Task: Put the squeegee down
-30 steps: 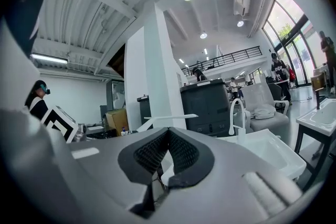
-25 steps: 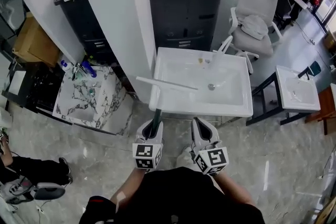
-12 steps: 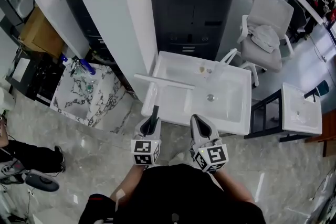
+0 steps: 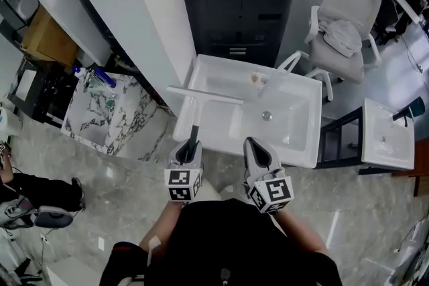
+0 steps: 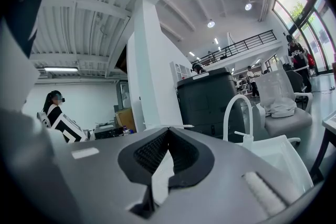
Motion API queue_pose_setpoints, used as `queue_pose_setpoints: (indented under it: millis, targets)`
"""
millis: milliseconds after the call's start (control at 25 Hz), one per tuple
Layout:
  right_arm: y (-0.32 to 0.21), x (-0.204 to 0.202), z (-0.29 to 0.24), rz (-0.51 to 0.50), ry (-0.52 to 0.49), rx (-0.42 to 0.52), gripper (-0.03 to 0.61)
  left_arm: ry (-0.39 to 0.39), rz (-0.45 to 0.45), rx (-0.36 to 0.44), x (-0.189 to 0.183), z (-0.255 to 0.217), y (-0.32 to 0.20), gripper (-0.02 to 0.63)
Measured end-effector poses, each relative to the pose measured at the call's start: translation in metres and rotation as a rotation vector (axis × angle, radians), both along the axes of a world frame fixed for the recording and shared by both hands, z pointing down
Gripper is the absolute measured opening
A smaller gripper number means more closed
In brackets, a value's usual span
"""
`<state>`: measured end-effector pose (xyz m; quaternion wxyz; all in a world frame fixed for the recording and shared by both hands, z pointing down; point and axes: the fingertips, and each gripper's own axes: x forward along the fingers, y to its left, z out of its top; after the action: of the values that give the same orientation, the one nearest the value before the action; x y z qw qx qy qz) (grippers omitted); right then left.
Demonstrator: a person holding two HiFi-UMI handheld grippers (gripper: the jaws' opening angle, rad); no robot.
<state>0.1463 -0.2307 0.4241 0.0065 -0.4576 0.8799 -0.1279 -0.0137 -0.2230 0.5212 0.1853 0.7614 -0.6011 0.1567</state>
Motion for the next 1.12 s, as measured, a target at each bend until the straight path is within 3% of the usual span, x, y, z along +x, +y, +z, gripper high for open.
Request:
queue_pose_setpoints:
  millis: [520, 1120]
  targets:
    - [-0.026, -0.003, 0.013, 0.000, 0.014, -0.033, 0.002, -0.020, 0.011, -0.043, 0.001, 0.030, -0.029, 0.104]
    - [-0.070, -0.015, 0.033, 0.032, 0.063, -0.108, 0.002, -0.072, 0.099, -0.163, -0.013, 0.120, -0.065, 0.104]
